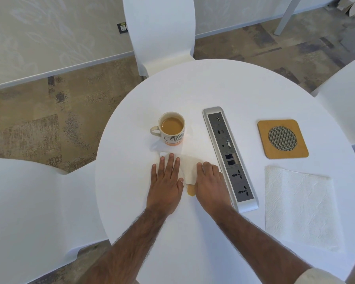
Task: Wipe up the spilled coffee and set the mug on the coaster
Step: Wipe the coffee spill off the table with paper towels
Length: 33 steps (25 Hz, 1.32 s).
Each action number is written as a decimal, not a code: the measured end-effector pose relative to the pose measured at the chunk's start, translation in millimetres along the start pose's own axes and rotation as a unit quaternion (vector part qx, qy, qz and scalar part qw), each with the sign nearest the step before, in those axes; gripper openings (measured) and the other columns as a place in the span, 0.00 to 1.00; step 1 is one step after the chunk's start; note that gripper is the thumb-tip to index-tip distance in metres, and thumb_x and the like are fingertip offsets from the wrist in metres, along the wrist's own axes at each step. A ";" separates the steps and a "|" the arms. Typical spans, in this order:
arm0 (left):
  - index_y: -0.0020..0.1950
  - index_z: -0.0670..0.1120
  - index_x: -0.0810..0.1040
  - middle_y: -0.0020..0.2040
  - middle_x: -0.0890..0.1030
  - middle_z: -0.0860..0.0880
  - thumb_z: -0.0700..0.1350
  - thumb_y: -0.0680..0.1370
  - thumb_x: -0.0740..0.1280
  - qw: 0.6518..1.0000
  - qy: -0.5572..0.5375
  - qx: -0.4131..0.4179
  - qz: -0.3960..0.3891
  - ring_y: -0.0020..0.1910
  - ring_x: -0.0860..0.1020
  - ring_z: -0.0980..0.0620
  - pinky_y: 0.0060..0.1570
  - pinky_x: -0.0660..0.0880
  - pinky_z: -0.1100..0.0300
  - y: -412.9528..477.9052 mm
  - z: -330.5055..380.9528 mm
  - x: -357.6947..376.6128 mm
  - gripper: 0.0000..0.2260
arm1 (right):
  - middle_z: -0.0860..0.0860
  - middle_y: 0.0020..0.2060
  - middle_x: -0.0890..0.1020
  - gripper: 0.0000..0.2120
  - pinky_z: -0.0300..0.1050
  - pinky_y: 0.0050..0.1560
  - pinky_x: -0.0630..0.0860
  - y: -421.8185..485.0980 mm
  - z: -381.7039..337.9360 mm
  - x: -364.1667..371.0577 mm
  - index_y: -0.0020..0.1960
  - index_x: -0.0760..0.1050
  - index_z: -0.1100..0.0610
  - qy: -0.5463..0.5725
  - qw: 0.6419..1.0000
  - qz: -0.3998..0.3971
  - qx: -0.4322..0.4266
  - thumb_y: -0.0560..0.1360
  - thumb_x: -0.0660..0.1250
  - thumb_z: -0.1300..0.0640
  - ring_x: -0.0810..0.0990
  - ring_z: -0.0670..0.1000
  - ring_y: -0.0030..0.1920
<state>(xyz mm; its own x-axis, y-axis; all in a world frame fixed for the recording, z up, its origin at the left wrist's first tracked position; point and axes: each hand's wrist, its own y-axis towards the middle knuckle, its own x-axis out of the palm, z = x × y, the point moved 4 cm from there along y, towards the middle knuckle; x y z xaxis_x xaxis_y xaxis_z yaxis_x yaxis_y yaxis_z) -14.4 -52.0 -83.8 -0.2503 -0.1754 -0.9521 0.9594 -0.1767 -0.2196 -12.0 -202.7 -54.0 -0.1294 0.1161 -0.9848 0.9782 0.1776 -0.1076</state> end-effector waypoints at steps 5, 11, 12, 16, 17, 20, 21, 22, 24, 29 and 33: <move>0.85 0.47 0.46 0.86 0.46 0.46 0.47 0.87 0.50 0.999 -0.025 0.024 -0.009 0.84 0.44 0.41 0.81 0.43 0.44 3.0 10.9 -4.7 0.27 | 0.59 0.59 0.75 0.22 0.53 0.49 0.81 11.7 -17.4 -6.6 0.69 0.71 0.62 0.122 0.992 -0.033 0.027 0.76 0.68 0.65 0.75 0.60 0.57; 0.82 0.47 0.61 0.83 0.63 0.48 0.43 0.87 0.53 0.977 -0.210 0.032 0.003 0.83 0.58 0.48 0.81 0.54 0.53 5.8 19.7 -23.9 0.22 | 0.55 0.44 0.79 0.12 0.51 0.42 0.75 27.4 -12.3 -10.0 0.44 0.78 0.59 0.229 0.964 -0.038 0.128 0.81 0.59 0.59 0.77 0.55 0.45; 0.80 0.47 0.66 0.80 0.69 0.48 0.44 0.87 0.55 0.955 -0.297 0.016 -0.001 0.79 0.65 0.50 0.78 0.60 0.57 5.2 21.3 -28.6 0.20 | 0.53 0.39 0.79 0.14 0.49 0.40 0.72 28.6 -11.2 -11.4 0.39 0.76 0.57 0.329 0.930 -0.047 0.155 0.81 0.58 0.58 0.76 0.52 0.39; 0.74 0.48 0.75 0.67 0.81 0.51 0.41 0.87 0.57 0.870 -0.492 -0.041 0.007 0.65 0.79 0.56 0.60 0.72 0.74 10.0 18.4 -37.0 0.17 | 0.51 0.38 0.83 0.07 0.49 0.40 0.77 36.0 -7.0 -23.5 0.44 0.79 0.54 0.479 0.854 -0.036 0.199 0.80 0.66 0.55 0.81 0.52 0.39; 0.74 0.47 0.75 0.68 0.80 0.50 0.38 0.86 0.57 0.847 -0.528 -0.061 0.000 0.67 0.79 0.53 0.62 0.73 0.70 12.3 13.9 -37.5 0.18 | 0.54 0.41 0.85 0.03 0.53 0.45 0.79 38.8 -2.4 -25.6 0.47 0.81 0.55 0.493 0.843 -0.036 0.210 0.78 0.69 0.58 0.82 0.54 0.41; 0.71 0.45 0.77 0.64 0.84 0.45 0.32 0.84 0.58 0.814 -0.575 -0.081 0.015 0.64 0.81 0.50 0.66 0.77 0.52 14.4 -5.4 -43.1 0.19 | 0.56 0.42 0.84 0.07 0.52 0.41 0.79 48.3 15.5 -35.0 0.49 0.83 0.55 0.463 0.864 -0.034 0.195 0.74 0.68 0.64 0.81 0.56 0.40; 0.68 0.45 0.79 0.61 0.85 0.47 0.31 0.82 0.58 0.838 -0.537 -0.083 0.050 0.62 0.82 0.51 0.66 0.77 0.51 12.7 -15.6 -45.5 0.19 | 0.54 0.41 0.82 0.09 0.47 0.36 0.76 51.5 20.2 -40.7 0.50 0.83 0.54 0.417 0.893 -0.023 0.170 0.74 0.66 0.63 0.79 0.54 0.39; 0.66 0.45 0.81 0.60 0.85 0.48 0.31 0.81 0.58 0.867 -0.482 -0.091 0.091 0.60 0.82 0.52 0.67 0.76 0.52 9.9 -26.5 -46.7 0.19 | 0.52 0.42 0.79 0.11 0.44 0.35 0.72 54.7 22.5 -48.1 0.52 0.82 0.52 0.354 0.925 -0.001 0.140 0.74 0.64 0.62 0.77 0.53 0.39; 0.65 0.44 0.82 0.64 0.83 0.47 0.31 0.81 0.59 0.913 -0.360 -0.110 0.156 0.65 0.80 0.47 0.71 0.72 0.52 4.5 -46.4 -47.0 0.18 | 0.50 0.45 0.75 0.16 0.43 0.35 0.68 59.3 21.5 -59.9 0.58 0.82 0.51 0.211 0.973 0.059 0.071 0.74 0.63 0.62 0.76 0.53 0.40; 0.81 0.47 0.64 0.84 0.58 0.43 0.44 0.86 0.57 0.987 -0.111 -0.093 0.070 0.83 0.53 0.38 0.81 0.48 0.42 -4.6 -58.8 -20.1 0.22 | 0.55 0.54 0.74 0.20 0.51 0.37 0.75 61.4 -7.6 -41.5 0.66 0.77 0.53 0.009 0.998 -0.024 -0.060 0.76 0.63 0.64 0.76 0.58 0.53; 0.85 0.49 0.52 0.85 0.50 0.44 0.55 0.85 0.44 0.995 -0.036 -0.082 0.054 0.84 0.48 0.39 0.81 0.44 0.40 -7.7 -59.2 -7.2 0.28 | 0.56 0.57 0.75 0.16 0.54 0.49 0.78 56.2 -21.9 -23.3 0.63 0.77 0.55 0.014 0.992 -0.091 -0.091 0.79 0.59 0.55 0.73 0.59 0.57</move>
<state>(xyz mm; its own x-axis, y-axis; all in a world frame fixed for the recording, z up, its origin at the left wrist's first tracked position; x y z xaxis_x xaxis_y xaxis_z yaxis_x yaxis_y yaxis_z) -12.2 8.0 -87.9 -0.1482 -0.2543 -0.9557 0.9879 0.0062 -0.1548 42.4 -174.0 -34.1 -0.3081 0.0929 -0.9468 0.8929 0.3716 -0.2541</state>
